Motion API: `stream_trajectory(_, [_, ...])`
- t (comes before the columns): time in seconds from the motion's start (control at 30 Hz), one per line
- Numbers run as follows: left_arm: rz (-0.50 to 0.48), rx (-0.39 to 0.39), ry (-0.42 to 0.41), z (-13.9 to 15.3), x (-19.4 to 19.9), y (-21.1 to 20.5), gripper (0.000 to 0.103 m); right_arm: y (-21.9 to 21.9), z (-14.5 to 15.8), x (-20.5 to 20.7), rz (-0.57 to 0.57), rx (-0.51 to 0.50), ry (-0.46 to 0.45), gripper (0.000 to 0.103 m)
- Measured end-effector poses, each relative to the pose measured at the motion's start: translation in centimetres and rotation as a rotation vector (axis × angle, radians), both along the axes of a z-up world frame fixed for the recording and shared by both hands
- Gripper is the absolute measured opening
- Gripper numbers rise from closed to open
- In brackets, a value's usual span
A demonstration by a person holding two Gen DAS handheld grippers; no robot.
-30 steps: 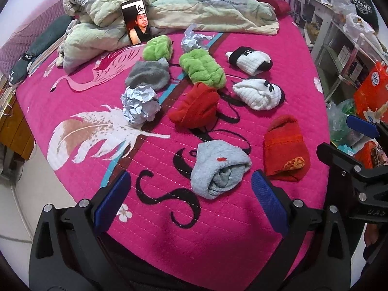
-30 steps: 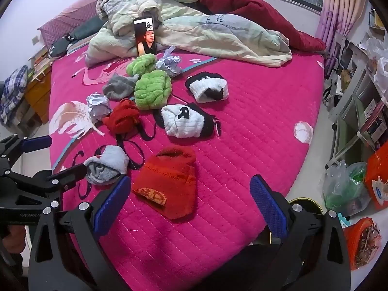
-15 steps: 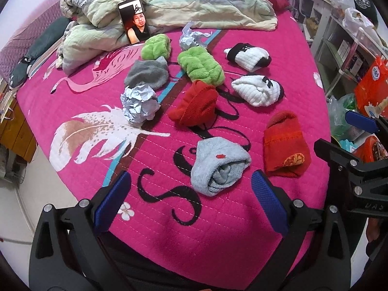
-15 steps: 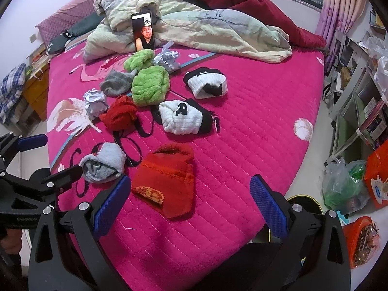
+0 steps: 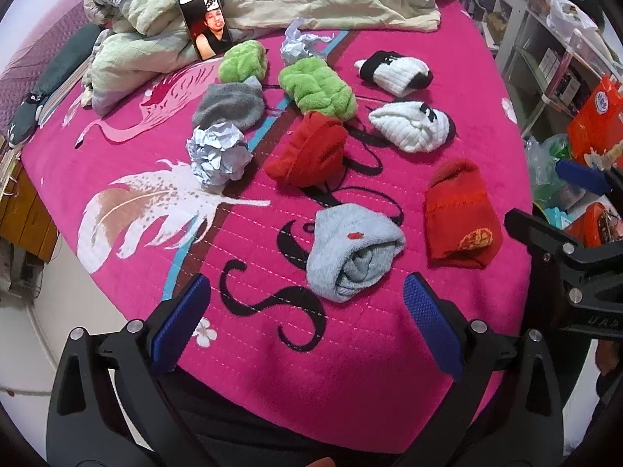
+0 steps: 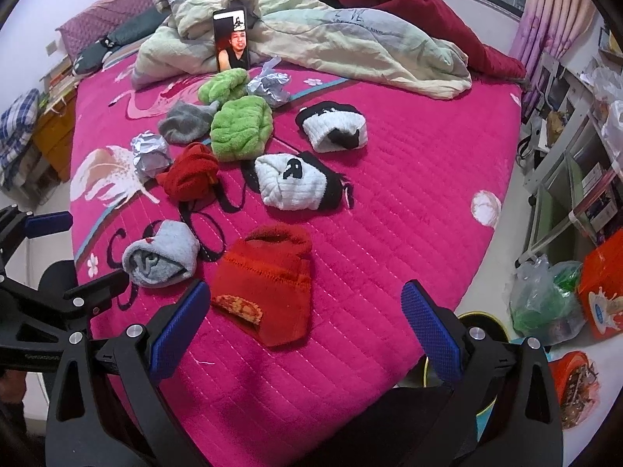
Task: Collect trash
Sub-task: 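Move both grippers toward the socks on the bed, then grasp the grey sock with the left gripper while the right gripper grasps the red sock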
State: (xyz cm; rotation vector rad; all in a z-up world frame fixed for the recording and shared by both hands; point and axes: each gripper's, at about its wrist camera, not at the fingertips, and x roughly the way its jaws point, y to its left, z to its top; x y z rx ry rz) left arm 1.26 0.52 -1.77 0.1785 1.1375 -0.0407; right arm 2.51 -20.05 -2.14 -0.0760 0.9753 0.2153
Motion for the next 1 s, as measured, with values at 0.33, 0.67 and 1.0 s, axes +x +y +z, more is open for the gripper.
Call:
stream_trajectory(0.33, [-0.025,0.012,0.062,-1.3,0.3,0.0,0.097,0.2,0.2,0.4,0.008,-0.052,-0.019,0.094])
stream_trajectory(0.67, [-0.066,0.022,0.073,-1.5,0.6,-1.1,0.097,0.9,-0.1,0.5,0.037,-0.045,0.005,0.094])
stream_trajectory(1.0, [-0.096,0.03,0.098,-2.3,1.6,-1.6,0.097,0.2,-0.7,1.0,0.014,-0.02,0.033,0.094])
